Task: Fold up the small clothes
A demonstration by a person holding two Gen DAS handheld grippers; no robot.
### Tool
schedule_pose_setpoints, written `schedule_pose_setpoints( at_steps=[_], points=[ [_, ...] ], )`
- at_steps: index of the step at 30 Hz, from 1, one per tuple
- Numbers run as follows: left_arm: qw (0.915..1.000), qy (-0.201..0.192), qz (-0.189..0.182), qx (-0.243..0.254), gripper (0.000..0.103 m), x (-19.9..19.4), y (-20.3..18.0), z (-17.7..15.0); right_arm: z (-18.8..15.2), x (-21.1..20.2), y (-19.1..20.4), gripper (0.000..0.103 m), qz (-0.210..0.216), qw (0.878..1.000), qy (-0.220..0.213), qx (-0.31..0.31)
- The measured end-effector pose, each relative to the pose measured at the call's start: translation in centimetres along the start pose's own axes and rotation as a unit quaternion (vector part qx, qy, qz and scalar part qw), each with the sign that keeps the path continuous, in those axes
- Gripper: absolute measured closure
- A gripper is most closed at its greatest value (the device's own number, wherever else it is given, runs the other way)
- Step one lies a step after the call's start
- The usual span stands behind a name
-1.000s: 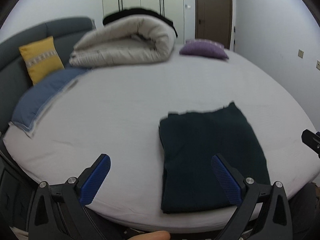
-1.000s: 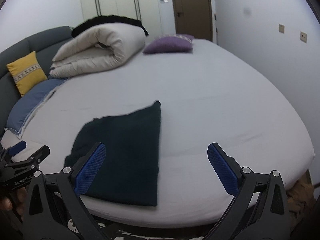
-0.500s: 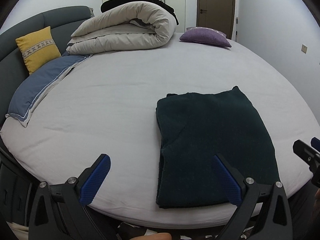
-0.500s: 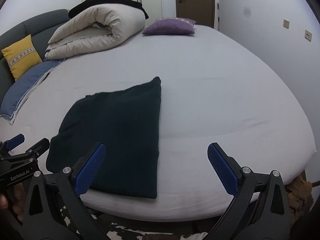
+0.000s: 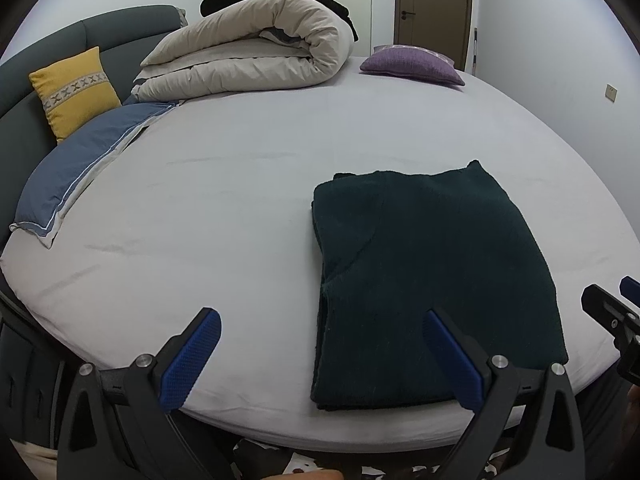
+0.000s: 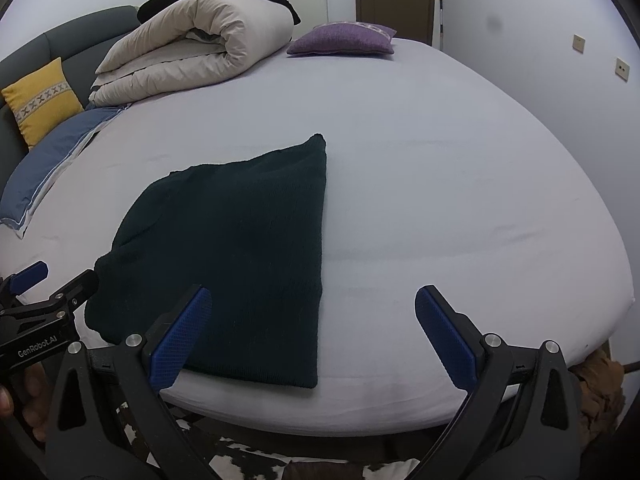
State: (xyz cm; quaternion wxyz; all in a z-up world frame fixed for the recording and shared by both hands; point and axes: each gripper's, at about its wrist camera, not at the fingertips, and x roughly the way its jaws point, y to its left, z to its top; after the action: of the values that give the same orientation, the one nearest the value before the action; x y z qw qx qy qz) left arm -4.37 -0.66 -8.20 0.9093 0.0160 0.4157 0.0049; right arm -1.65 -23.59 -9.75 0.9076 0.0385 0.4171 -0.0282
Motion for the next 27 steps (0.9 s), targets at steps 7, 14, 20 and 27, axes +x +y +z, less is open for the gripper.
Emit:
schedule_pose_setpoints(
  at_steps=[7, 14, 20, 27],
  points=[
    [1.0, 0.003, 0.0, -0.001, 0.0, 0.1, 0.0, -0.2, 0.2, 0.3, 0.9, 0.0, -0.001, 1.0, 0.003, 0.002],
    [1.0, 0.004, -0.001, -0.001, 0.0, 0.2, 0.0, -0.2, 0.2, 0.3, 1.0, 0.0, -0.001, 1.0, 0.003, 0.002],
    [1.0, 0.006, -0.001, 0.0, 0.0, 0.3, 0.0, -0.3, 0.4, 0.4, 1.3, 0.0, -0.001, 1.0, 0.001, 0.002],
    [1.0, 0.005, -0.001, -0.001, 0.0, 0.3, 0.0, -0.3, 0.3, 0.4, 1.3, 0.0, -0.001, 1.0, 0.002, 0.002]
  ],
)
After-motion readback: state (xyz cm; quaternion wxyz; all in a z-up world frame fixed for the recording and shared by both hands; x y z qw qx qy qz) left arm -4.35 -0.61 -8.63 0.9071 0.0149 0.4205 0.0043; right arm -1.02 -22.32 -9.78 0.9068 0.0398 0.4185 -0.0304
